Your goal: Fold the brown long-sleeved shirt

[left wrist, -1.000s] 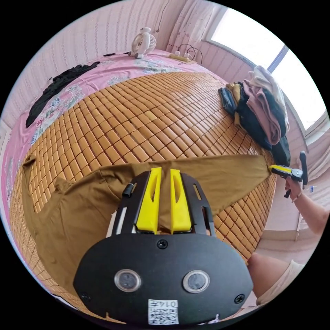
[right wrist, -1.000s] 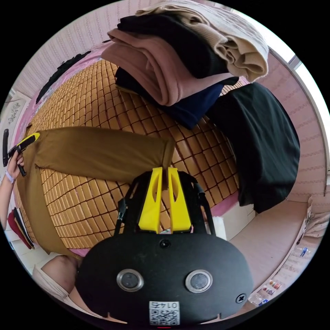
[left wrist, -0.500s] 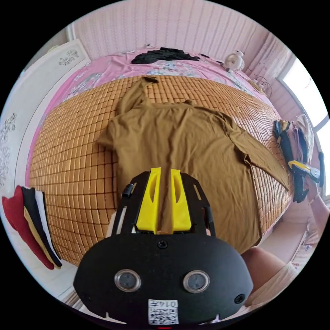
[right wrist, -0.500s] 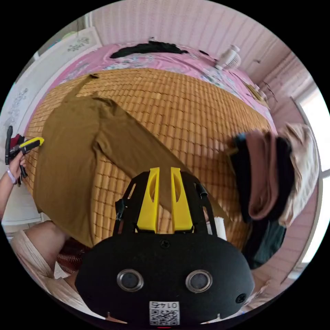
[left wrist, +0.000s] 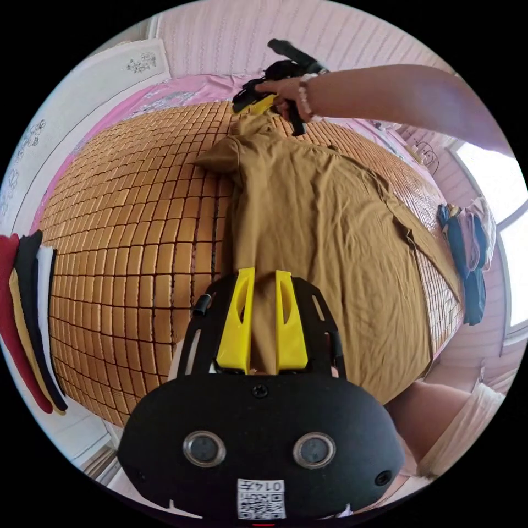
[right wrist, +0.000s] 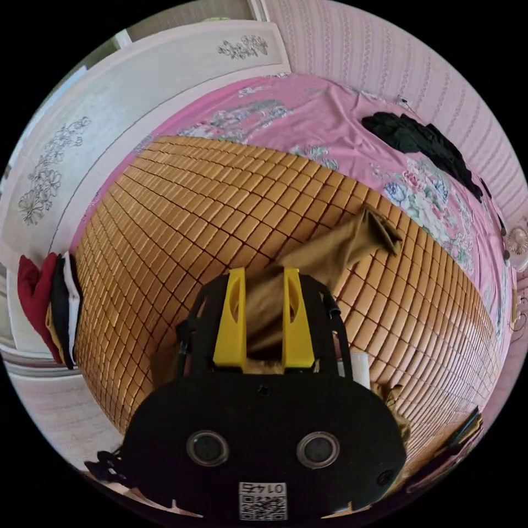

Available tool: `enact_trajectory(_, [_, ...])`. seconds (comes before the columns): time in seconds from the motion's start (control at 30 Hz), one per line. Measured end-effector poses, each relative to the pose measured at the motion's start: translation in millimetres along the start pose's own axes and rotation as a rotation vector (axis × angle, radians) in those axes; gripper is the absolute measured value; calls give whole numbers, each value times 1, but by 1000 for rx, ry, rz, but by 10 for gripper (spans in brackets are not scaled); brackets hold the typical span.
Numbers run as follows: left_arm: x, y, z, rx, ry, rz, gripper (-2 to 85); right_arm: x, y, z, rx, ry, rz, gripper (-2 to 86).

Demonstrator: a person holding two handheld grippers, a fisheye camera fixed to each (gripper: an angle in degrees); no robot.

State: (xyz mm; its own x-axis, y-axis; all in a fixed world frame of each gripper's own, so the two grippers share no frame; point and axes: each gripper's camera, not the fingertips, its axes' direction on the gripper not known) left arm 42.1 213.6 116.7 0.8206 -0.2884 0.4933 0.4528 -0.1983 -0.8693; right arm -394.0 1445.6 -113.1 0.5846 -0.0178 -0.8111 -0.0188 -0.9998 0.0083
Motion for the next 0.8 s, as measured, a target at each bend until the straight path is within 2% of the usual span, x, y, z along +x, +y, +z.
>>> enact_trajectory(0.03, [-3,3,0,10,7,-5,69,-2,-9,15,-39,36,57,66])
enact_trajectory(0.07, [-10,9,-1,19,34,-13,70,-8,-13,15,5,29,46,30])
enact_trajectory(0.13, [-22,19,-4,34,103,-28,72,-18,-21,19,-8,-70,-27,16])
enact_trajectory(0.2, [-36,34,-11,43,147,-57,71,-37,-28,18,-24,-213,-194,10])
enact_trajectory(0.27, [-48,49,-22,56,157,-83,69,-75,-30,1,-44,-491,-535,10])
enact_trajectory(0.33, [-62,65,-36,67,163,-117,65,-102,-26,-23,-48,-693,-741,13])
enact_trajectory(0.37, [-71,77,-47,77,163,-138,58,-114,-23,-39,-23,-811,-821,18])
enact_trajectory(0.43, [-82,95,-64,89,152,-164,46,-125,-20,-54,21,-896,-861,38])
enact_trajectory(0.5, [-93,124,-83,99,143,-225,42,-132,-18,-53,33,-860,-880,90])
enact_trajectory(0.63, [-104,162,-94,45,156,-330,54,-129,0,-9,-3,-575,-834,101])
enact_trajectory(0.8, [-138,195,-106,18,-17,-379,62,-126,19,63,-132,-286,-703,99])
